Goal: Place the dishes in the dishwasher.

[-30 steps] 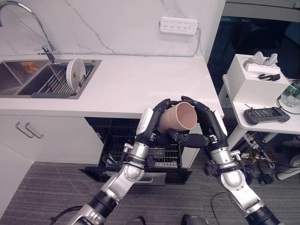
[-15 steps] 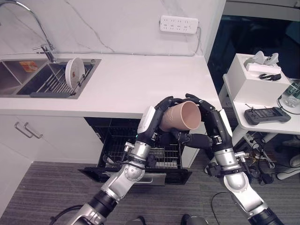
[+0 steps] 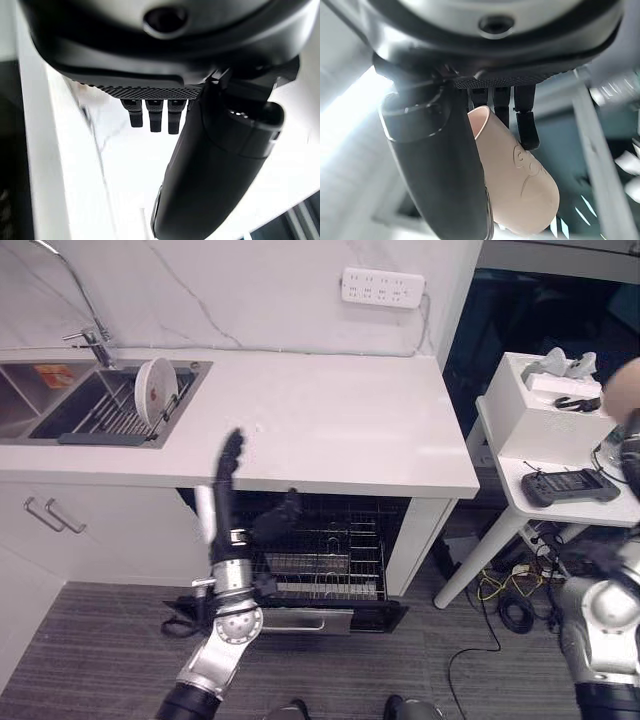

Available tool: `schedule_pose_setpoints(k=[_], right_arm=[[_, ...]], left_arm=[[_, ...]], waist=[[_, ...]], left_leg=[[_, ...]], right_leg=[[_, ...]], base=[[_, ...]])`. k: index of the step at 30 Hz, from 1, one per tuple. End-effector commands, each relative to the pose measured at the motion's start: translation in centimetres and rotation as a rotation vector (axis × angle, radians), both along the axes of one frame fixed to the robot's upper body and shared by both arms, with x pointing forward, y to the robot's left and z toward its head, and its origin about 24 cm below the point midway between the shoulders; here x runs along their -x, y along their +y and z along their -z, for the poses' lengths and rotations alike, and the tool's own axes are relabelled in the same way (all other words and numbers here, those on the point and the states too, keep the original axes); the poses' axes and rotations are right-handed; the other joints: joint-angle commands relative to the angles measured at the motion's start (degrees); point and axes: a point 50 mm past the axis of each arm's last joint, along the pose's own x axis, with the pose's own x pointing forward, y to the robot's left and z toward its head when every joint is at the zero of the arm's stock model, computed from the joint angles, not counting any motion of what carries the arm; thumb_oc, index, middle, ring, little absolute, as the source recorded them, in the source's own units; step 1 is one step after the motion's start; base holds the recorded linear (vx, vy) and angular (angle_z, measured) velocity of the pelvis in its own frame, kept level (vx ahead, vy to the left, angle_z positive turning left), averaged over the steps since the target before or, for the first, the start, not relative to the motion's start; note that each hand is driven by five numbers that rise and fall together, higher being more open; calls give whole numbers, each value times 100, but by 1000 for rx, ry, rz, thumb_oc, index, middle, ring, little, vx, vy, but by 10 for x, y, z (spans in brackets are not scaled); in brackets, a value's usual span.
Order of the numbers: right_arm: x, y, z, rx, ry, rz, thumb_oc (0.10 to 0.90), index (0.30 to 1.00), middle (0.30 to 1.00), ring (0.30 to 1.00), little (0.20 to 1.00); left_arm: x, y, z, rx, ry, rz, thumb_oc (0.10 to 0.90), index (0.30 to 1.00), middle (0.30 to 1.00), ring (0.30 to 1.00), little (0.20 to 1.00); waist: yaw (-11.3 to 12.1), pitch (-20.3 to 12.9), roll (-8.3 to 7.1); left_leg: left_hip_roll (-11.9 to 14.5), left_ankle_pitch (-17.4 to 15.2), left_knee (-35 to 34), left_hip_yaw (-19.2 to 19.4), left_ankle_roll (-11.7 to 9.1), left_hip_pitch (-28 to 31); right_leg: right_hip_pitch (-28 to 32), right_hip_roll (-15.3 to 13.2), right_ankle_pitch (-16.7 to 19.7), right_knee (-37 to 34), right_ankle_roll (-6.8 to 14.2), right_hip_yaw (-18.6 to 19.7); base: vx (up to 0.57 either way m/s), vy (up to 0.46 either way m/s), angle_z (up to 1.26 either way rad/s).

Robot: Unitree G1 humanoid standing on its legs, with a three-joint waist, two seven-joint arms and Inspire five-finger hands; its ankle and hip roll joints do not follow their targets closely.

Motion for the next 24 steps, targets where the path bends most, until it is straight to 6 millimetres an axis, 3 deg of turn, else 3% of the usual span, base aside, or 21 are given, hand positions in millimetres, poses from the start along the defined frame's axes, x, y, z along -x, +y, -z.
schedule_pose_setpoints(k=[1, 10, 17, 24], right_arm=[[-5, 23, -36, 183, -165, -130, 400, 300, 300, 300, 300], [-7, 30, -32, 185, -157, -201, 400, 300, 300, 300, 300], [-13, 42, -28, 204, -130, -392, 400, 300, 300, 300, 300], [-22, 63, 0, 198, -6, -659, 400, 300, 300, 300, 300]], left_arm=[[6, -22, -49, 30, -337, 123, 800, 900, 900, 900, 900], [6, -17, -53, 5, -359, 74, 800, 900, 900, 900, 900], [2, -16, -49, -90, -271, 148, 800, 900, 900, 900, 900], [10, 1, -37, -208, -135, 254, 800, 900, 900, 900, 900]], waist=[[106, -282, 28], [117, -291, 50], [153, -290, 63], [238, -269, 160]], left_leg=[[345, -498, -59, 293, -183, 244], [327, -499, -59, 277, -183, 257], [315, -500, -59, 276, -186, 254], [299, -454, -59, 229, -195, 213]], right_leg=[[341, -79, -427, -101, 439, 449], [371, -86, -445, -101, 433, 434], [368, -101, -451, -101, 440, 416], [367, -123, -475, -101, 436, 369]], base=[[0, 0, 0], [0, 0, 0], [0, 0, 0], [5, 10, 0]])
